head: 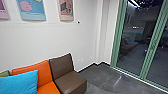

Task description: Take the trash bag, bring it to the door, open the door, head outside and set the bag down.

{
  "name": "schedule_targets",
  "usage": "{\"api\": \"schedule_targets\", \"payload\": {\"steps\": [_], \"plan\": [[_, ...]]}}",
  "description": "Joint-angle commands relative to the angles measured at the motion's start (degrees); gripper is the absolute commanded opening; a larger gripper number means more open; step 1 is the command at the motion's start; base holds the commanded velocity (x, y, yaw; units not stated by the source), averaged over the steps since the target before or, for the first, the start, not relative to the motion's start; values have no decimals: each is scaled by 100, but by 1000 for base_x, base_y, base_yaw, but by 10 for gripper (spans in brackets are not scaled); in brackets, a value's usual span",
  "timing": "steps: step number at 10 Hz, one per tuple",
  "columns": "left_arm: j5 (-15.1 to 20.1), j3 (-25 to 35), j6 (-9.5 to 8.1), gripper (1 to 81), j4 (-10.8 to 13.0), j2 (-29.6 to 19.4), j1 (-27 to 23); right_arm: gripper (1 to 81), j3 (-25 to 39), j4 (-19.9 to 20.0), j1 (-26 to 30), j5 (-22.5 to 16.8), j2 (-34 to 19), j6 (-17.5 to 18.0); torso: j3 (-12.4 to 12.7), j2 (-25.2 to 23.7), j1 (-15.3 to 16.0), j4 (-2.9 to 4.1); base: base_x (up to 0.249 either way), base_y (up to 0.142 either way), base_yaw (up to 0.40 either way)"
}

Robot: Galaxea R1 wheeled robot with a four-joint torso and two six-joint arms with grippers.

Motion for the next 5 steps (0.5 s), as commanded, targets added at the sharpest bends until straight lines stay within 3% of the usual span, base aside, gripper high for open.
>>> {"api": "schedule_targets", "payload": {"steps": [1, 5], "plan": [[411, 11, 39, 10, -24, 15, -405, 811, 21, -43, 309, -341, 19, -24, 0, 0, 0, 0, 0, 0, -305], [411, 2, 47, 10, -24, 15, -405, 811, 21, -43, 309, -341, 27, -24, 0, 0, 0, 0, 0, 0, -306]]}}
